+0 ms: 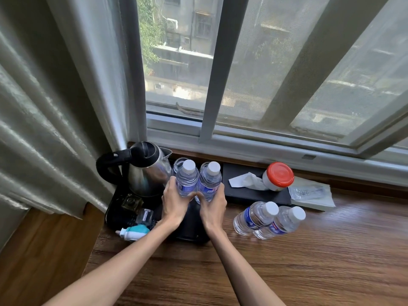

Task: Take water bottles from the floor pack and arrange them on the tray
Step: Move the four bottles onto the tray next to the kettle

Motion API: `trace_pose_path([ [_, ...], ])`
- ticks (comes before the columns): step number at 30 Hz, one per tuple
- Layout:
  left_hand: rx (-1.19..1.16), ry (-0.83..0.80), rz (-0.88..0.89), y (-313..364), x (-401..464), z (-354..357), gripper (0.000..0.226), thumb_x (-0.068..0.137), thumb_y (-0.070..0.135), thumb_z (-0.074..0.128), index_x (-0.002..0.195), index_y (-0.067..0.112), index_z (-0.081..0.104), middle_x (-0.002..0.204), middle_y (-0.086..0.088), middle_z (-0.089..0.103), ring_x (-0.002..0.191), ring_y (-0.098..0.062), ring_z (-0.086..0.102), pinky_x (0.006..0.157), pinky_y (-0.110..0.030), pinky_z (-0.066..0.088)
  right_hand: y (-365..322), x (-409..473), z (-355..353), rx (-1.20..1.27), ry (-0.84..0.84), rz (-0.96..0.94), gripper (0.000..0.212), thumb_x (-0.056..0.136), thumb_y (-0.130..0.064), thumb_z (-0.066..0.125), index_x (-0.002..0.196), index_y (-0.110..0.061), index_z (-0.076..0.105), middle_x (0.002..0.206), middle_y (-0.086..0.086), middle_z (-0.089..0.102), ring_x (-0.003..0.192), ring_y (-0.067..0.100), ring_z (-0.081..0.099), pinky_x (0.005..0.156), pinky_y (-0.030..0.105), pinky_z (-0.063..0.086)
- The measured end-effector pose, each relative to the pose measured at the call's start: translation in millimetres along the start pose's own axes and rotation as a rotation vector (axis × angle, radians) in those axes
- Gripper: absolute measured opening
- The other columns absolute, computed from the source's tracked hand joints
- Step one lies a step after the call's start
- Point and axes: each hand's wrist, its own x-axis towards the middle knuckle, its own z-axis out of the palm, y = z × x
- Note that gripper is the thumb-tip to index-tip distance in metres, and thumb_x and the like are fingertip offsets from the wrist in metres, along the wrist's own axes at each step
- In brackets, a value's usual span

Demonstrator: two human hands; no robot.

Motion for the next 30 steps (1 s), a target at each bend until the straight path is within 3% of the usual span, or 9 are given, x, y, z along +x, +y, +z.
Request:
trace_pose_path([
  [6, -0.051, -0.036, -0.046, 3, -3, 0, 0.065, 0.062, 0.026, 0.088, 0.113, 0.011, 0.051, 0.116, -0.01, 0.061, 0.109, -0.028, 0.063, 0.088, -0.04, 0.051, 3, 1, 2, 0.04, -0.023, 0.007, 0.056, 0.082, -0.033, 0.079, 0.127, -0.016, 0.049, 0.121, 0.002, 0.066, 0.111, 0.021, 0.064, 0.096, 0.044, 0.052],
  [10, -0.215, -0.05, -0.096, -22, -28, 8, 0.091, 0.059, 0.022, 0.083, 0.135, 0.02, 0.034, 0.139, -0.004, 0.042, 0.129, -0.024, 0.053, 0.106, -0.049, 0.048, 3, -15, -4, 0.122, -0.078, 0.08, 0.087, 0.079, -0.027, 0.08, 0.15, -0.019, 0.03, 0.148, -0.002, 0.049, 0.131, 0.004, 0.053, 0.109, 0.038, 0.047],
  [12, -0.209, -0.046, -0.075, -16, -62, 9, 0.085, 0.068, 0.002, 0.082, 0.138, 0.013, 0.036, 0.135, -0.001, 0.041, 0.13, -0.021, 0.05, 0.109, -0.042, 0.045, 2, -34, -19, 0.236, -0.104, 0.144, 0.086, 0.083, -0.01, 0.078, 0.153, -0.015, 0.028, 0.144, -0.009, 0.045, 0.116, -0.021, 0.052, 0.094, 0.015, 0.052],
  [15, -0.23, -0.03, -0.014, -6, -107, 20, 0.062, 0.078, -0.005, 0.075, 0.131, 0.006, 0.046, 0.125, 0.001, 0.045, 0.12, -0.017, 0.054, 0.098, -0.033, 0.052, 17, -65, -51, 0.227, -0.091, 0.188, 0.061, 0.087, -0.007, 0.075, 0.141, -0.014, 0.047, 0.132, -0.001, 0.059, 0.11, -0.008, 0.059, 0.079, 0.004, 0.05],
  [17, -0.213, -0.116, 0.011, -2, -122, 33, 0.057, 0.079, -0.006, 0.073, 0.127, 0.013, 0.049, 0.123, -0.001, 0.051, 0.112, -0.013, 0.06, 0.088, -0.028, 0.056, 34, -78, -73, 0.191, -0.037, 0.207, 0.04, 0.087, -0.009, 0.074, 0.123, -0.019, 0.06, 0.112, 0.001, 0.071, 0.098, 0.0, 0.067, 0.084, 0.013, 0.055],
  [19, -0.224, -0.263, 0.025, 4, -130, 48, 0.057, 0.079, -0.007, 0.071, 0.124, 0.02, 0.05, 0.123, -0.002, 0.056, 0.108, -0.009, 0.062, 0.085, -0.026, 0.058, 51, -83, -96, 0.179, 0.037, 0.27, 0.025, 0.088, -0.009, 0.073, 0.105, -0.026, 0.065, 0.096, -0.002, 0.074, 0.087, 0.005, 0.071, 0.091, 0.036, 0.058],
  [22, -0.143, -0.408, 0.089, 17, -135, 70, 0.061, 0.075, 0.002, 0.073, 0.131, 0.017, 0.051, 0.126, 0.004, 0.054, 0.116, -0.007, 0.057, 0.103, -0.019, 0.043, 70, -82, -129, 0.192, 0.187, 0.351, 0.018, 0.089, -0.01, 0.07, 0.099, -0.025, 0.066, 0.092, -0.003, 0.075, 0.086, 0.013, 0.072, 0.087, 0.05, 0.058],
  [26, -0.116, -0.509, 0.159, 38, -135, 92, 0.073, 0.068, 0.031, 0.081, 0.132, 0.024, 0.047, 0.119, 0.02, 0.046, 0.12, 0.0, 0.044, 0.095, 0.003, 0.027, 83, -66, -169, 0.119, 0.335, 0.391, 0.04, 0.083, -0.006, 0.071, 0.115, -0.018, 0.05, 0.106, 0.004, 0.067, 0.089, 0.014, 0.068, 0.089, 0.05, 0.055],
  [30, -0.078, -0.452, 0.143, 45, -123, 115, 0.059, 0.065, 0.057, 0.083, 0.109, 0.028, 0.058, 0.108, 0.009, 0.062, 0.112, -0.016, 0.059, 0.086, -0.025, 0.051, 96, -33, -193, -0.033, 0.151, 0.296, 0.084, 0.076, -0.016, 0.083, 0.147, -0.018, 0.038, 0.145, 0.005, 0.049, 0.13, 0.022, 0.051, 0.111, 0.047, 0.042],
])
